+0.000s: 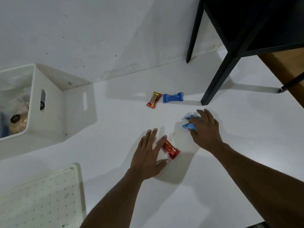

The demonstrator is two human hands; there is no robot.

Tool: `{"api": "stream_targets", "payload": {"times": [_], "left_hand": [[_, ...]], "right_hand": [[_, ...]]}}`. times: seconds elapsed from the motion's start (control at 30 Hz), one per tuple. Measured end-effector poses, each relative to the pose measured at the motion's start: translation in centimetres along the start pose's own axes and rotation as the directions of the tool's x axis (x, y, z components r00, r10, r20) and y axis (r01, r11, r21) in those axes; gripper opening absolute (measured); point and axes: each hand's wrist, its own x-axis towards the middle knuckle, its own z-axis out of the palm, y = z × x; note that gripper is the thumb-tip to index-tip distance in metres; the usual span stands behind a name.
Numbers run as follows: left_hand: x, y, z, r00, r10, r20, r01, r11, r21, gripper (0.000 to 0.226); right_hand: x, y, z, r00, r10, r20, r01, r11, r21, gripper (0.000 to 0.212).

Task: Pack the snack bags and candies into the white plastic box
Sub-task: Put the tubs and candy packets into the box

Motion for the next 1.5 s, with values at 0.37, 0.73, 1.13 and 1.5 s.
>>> {"api": "stream_targets", "payload": {"times": [0.37, 0.73, 1.13, 1.5], "left_hand": [[5.3, -2.6, -0.1, 0.980, -0.197, -0.020, 0.194, 0.976, -0.098, 0.044], [12.8, -6.6, -4.4, 0.927, -0.267, -0.264, 0.245, 0.963, -0.114, 0.035], [18.5, -5.3, -5.4, 0.941, -0.327, -0.088, 0.320, 0.944, -0.083, 0.031], [8.7, -10.5, -15.7, 0.872, -0.446, -0.202, 0.392, 0.883, -0.257, 0.015]], "right_hand": [[7.2, -4.5, 0.5, 0.956, -0.267, -0.124, 0.281, 0.952, 0.123, 0.034], [14.3, -5.2, 1.0, 0.953, -0.301, -0.023, 0.301, 0.942, 0.150, 0.035], [12.6, -4.2, 0.9, 0.997, -0.035, 0.063, 0.012, 0.941, 0.338, 0.037], [11.7, -13.3, -6.5, 0.997, -0.074, 0.032, 0.047, 0.855, 0.516, 0.030]]}}
